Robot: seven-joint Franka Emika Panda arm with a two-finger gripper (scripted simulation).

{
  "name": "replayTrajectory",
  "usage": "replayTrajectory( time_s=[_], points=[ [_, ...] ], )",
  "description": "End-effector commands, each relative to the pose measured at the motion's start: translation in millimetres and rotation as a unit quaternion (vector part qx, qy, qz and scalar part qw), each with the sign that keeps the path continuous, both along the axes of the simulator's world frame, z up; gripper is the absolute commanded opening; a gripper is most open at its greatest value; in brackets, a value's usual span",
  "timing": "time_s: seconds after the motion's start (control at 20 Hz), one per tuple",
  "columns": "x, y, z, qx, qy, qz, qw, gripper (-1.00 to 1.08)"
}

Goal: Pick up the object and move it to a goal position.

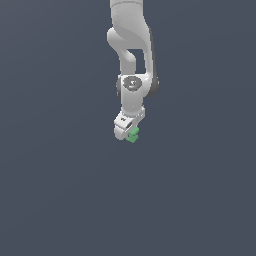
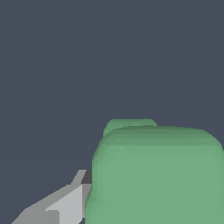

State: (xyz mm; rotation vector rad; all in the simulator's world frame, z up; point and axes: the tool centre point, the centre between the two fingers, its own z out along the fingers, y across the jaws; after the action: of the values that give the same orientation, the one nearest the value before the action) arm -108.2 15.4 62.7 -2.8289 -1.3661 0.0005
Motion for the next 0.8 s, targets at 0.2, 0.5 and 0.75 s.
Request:
replayTrajectory(
  time_s=[0.2, 0.5, 0.75],
  points=[
    [17, 21, 26, 0.000, 0.000, 0.000, 1.0000, -1.00],
    [42, 50, 63, 0.001, 0.000, 0.000, 1.0000, -1.00],
    [68, 79, 100, 0.001, 0.000, 0.000, 1.0000, -1.00]
  ],
)
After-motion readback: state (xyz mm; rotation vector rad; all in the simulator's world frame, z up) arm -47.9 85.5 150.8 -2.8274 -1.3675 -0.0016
